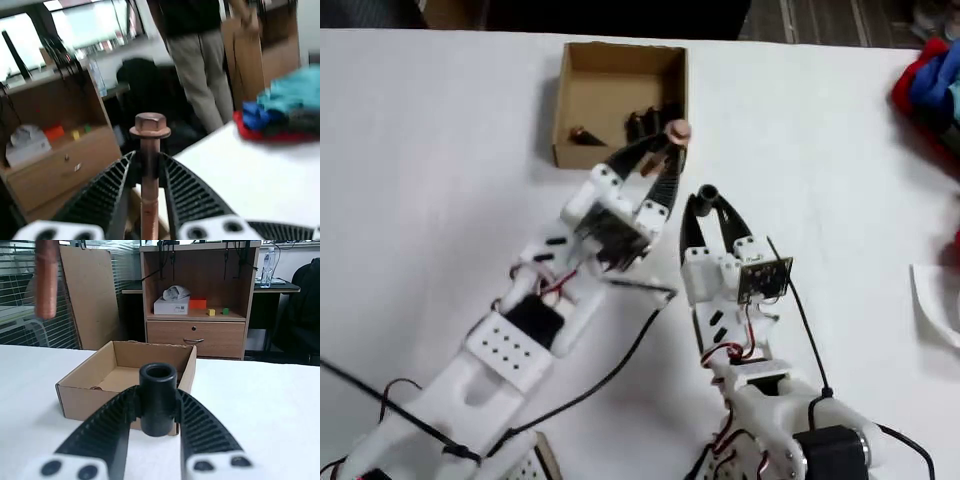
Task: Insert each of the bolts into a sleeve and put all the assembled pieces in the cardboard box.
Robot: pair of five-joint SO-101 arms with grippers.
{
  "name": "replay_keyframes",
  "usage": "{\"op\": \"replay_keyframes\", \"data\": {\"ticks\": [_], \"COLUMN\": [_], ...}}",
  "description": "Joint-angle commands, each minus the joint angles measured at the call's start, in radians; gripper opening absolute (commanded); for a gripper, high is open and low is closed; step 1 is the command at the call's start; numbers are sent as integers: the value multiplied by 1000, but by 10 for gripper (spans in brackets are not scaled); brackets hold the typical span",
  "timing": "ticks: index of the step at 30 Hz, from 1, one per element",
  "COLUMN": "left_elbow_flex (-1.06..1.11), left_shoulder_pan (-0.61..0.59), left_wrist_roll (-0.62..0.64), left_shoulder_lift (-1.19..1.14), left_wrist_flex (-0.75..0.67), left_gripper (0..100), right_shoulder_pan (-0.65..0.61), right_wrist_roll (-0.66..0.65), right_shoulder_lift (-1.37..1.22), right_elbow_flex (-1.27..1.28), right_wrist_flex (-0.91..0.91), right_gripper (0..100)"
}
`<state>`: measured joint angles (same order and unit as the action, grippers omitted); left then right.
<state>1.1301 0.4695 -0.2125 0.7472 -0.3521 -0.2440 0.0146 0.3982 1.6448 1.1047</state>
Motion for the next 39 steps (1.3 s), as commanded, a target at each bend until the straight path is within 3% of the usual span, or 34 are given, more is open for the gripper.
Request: {"op": "replay_keyframes", "data": {"ticks": [1,6,14,18,26,33,39], "left_elbow_flex": [99,99,-139,-200,-220,-220,-220], "left_shoulder_pan": [11,18,-3,3,55,143,137], "left_wrist_roll": [38,91,457,436,433,241,282], "left_shoulder_lift": [44,35,-15,-107,-292,-341,-344], "left_wrist_flex": [-262,-273,77,103,-41,-126,-127], "left_gripper": [25,25,25,25,25,25,25], "right_shoulder_pan": [7,2,-53,-51,-51,-50,-50], "right_wrist_roll": [11,15,15,12,9,9,9], "right_shoulder_lift": [31,31,31,31,31,31,31], "right_elbow_flex": [-9,-9,-9,-9,-9,-9,-9], "right_wrist_flex": [-5,-5,-7,-7,-7,-7,-7], "right_gripper": [20,20,20,20,20,20,20]}}
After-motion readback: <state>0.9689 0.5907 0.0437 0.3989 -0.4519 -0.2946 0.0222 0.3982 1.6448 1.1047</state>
